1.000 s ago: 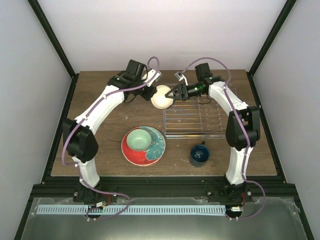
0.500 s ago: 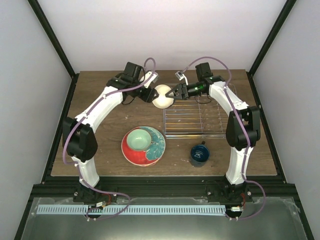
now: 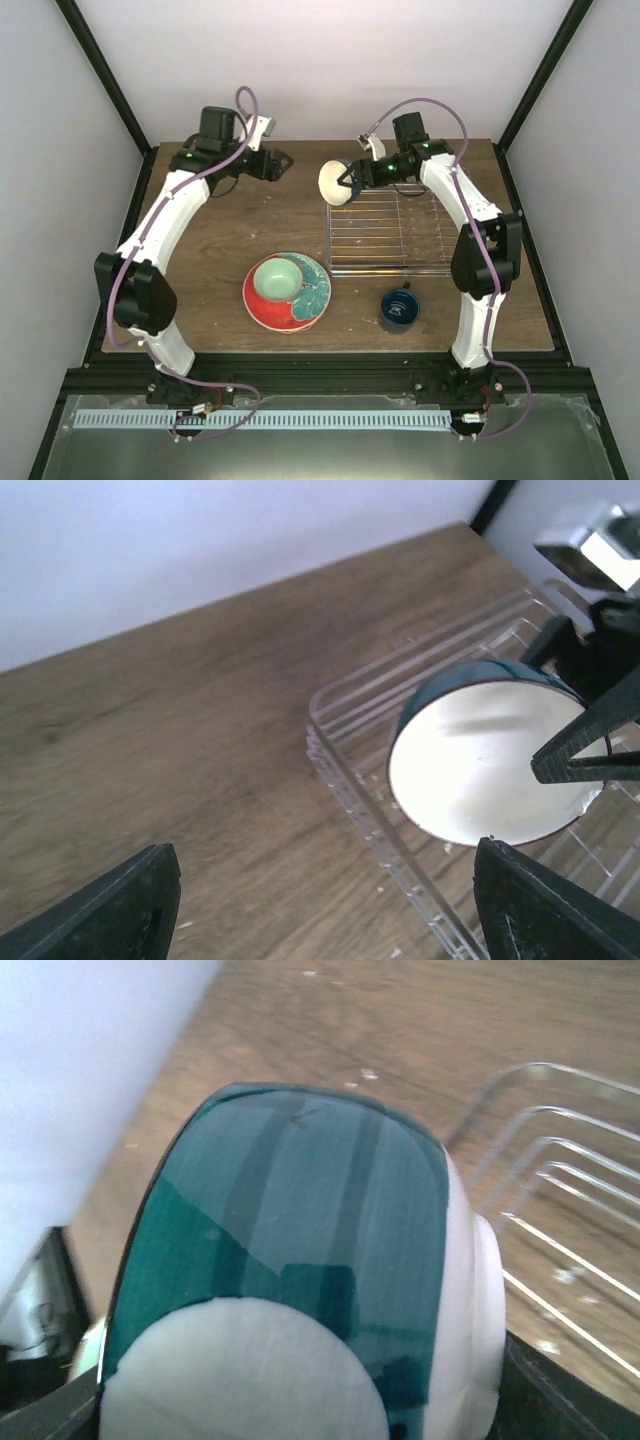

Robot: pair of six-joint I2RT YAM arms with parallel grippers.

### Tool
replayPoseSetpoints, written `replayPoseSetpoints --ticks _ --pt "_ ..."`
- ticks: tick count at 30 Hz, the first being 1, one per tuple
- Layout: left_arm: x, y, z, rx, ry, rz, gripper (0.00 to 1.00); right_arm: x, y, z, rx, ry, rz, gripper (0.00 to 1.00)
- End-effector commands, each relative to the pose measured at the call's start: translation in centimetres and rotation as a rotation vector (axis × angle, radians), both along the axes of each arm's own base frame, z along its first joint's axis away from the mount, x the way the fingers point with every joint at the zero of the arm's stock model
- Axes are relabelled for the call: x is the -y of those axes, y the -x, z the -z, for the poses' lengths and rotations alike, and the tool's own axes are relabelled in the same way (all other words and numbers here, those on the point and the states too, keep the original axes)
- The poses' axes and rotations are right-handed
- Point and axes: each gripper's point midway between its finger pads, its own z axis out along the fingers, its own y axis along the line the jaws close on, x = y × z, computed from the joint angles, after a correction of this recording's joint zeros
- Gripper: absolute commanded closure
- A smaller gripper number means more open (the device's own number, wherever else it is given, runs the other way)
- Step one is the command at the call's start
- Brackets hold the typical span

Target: Load the mixed dishes into the dish rack

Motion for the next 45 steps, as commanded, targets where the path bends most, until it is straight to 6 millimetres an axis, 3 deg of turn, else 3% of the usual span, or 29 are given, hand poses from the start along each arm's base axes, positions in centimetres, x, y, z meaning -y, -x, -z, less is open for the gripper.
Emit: replayPoseSetpoints --ticks 1,6,13,20,29,36,41,43,45 --pt "-3.1 -0.6 -1.4 0.046 -0.017 -0.115 0.18 1.3 -2.0 -2.5 0.190 0.196 0.122 0.49" --pt "-4.7 -0.2 -0.1 0.037 -0.063 -0.172 0.17 3.2 -2.8 -2.3 0.306 0.444 0.275 0.51" --pt "-4.2 0.5 1.1 0.004 -0.029 -0.151 0.17 6.9 -3.9 -1.4 0.399 0.760 0.472 0.51" --pt "-4.3 0.7 1.5 0.002 -0.031 -0.153 0.17 10.8 -3.4 3.4 0.336 1.086 0.541 0.51" --pt "-4.9 0.4 2.1 0.000 -0.056 -0.185 0.17 13.4 -2.9 7.5 0.316 1.256 0.573 0.54" --pt "-4.9 0.3 2.2 -0.001 -0.060 -0.185 0.17 13.5 -3.5 8.4 0.358 1.315 0.587 0.58" --pt "-4.9 0.3 2.1 0.000 -0.062 -0.184 0.17 12.1 -3.7 8.7 0.363 1.280 0.552 0.46" --pt "-5.0 0.2 2.3 -0.002 -0.068 -0.186 0.17 11.2 -3.6 9.0 0.354 1.244 0.526 0.34" --pt "-5.0 0.2 2.3 -0.002 -0.072 -0.185 0.17 10.6 -3.5 9.3 0.351 1.227 0.507 0.15"
